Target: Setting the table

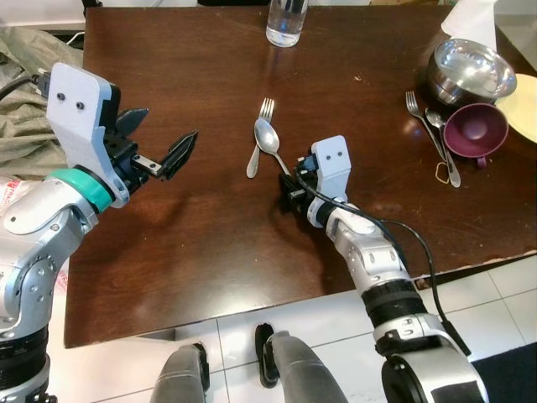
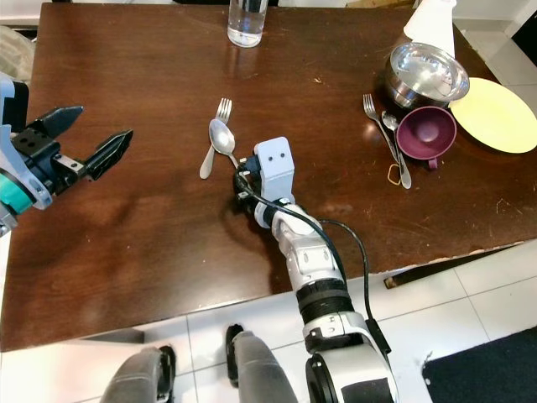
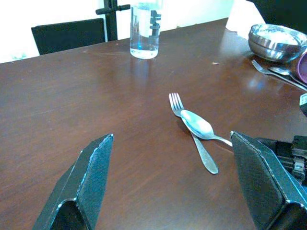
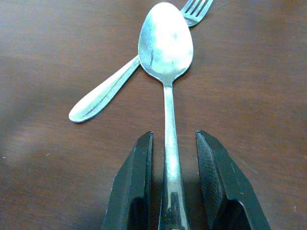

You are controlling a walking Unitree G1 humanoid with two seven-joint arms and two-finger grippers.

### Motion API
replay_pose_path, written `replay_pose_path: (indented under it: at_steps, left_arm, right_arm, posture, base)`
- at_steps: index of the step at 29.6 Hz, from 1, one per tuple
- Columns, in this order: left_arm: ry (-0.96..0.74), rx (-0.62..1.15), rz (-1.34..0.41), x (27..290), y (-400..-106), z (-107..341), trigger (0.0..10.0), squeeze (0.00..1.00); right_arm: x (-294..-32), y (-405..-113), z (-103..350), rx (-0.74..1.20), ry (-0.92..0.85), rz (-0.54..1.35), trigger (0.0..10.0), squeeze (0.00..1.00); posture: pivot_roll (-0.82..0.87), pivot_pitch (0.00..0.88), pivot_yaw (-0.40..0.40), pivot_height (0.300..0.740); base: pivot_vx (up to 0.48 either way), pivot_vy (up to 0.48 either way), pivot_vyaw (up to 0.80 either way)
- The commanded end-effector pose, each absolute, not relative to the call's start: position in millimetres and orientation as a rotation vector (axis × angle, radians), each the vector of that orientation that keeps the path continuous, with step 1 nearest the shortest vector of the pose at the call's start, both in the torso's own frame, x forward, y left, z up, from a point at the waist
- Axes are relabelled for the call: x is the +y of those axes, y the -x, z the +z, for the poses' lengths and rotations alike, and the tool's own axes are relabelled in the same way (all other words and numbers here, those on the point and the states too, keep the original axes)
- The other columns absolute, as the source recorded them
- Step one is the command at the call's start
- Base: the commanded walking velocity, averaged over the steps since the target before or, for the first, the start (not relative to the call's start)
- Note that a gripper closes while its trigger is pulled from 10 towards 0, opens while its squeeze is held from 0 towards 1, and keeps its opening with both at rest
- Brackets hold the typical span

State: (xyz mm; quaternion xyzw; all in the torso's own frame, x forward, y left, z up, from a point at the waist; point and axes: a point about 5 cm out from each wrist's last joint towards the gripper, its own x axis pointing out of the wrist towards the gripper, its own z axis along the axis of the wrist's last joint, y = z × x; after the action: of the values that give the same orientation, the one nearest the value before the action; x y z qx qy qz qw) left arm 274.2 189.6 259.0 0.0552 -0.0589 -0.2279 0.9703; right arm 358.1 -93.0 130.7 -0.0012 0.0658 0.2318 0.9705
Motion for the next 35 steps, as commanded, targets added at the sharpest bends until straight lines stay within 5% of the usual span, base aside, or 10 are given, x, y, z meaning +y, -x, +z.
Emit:
replay_pose_path:
  at_steps: [1,8,9,10,25,29,30,35]
  left_arm:
    - [-0.120,-0.121,-0.467,188.1,-272.7,259.8,10.0,0.00]
    - [-0.122,-0.121,-0.468,188.3,-273.6,260.8,10.0,0.00]
    - [-0.124,-0.120,-0.467,188.8,-273.3,260.9,10.0,0.00]
    - [-0.123,-0.118,-0.465,189.2,-273.0,260.4,10.0,0.00]
    - [-0.110,-0.107,-0.467,186.0,-274.9,256.2,10.0,0.00]
    - [-0.103,-0.078,-0.416,183.7,-277.0,246.0,10.0,0.00]
    - [-0.114,-0.056,-0.361,181.1,-277.8,236.9,10.0,0.00]
    - [-0.133,-0.030,-0.278,173.5,-277.1,223.3,10.0,0.00]
  right_arm:
    - [-93.8,-352.6,103.4,0.261,0.003,0.486,10.0,0.00]
    - [-91.0,-350.9,83.7,0.387,0.005,0.556,10.0,0.00]
    - [-93.6,-349.8,79.0,0.414,0.046,0.564,2.0,0.00]
    - [-97.1,-348.5,74.9,0.438,0.083,0.564,0.0,0.00]
    - [-113.6,-347.2,73.1,0.407,-0.013,0.542,0.0,0.00]
    - [-120.8,-359.6,110.4,0.186,-0.022,0.465,0.0,0.00]
    - [-125.7,-361.9,147.7,0.005,-0.045,0.380,10.0,0.00]
    - [-138.3,-342.0,203.2,-0.258,-0.093,0.192,10.0,0.00]
  posture:
    - [0.06,0.177,-0.035,0.740]
    - [0.07,0.181,-0.035,0.740]
    - [0.07,0.181,-0.036,0.740]
    - [0.06,0.183,-0.036,0.740]
    - [0.04,0.183,-0.037,0.740]
    - [0.03,0.178,-0.037,0.740]
    - [0.00,0.167,-0.030,0.740]
    - [-0.01,0.157,-0.025,0.740]
  base:
    - [0.000,0.000,0.00]
    - [0.000,0.000,0.00]
    - [0.000,0.000,0.00]
    - [0.000,0.000,0.00]
    - [0.000,0.000,0.00]
    - [0.000,0.000,0.00]
    - [0.000,0.000,0.00]
    - [0.000,0.000,0.00]
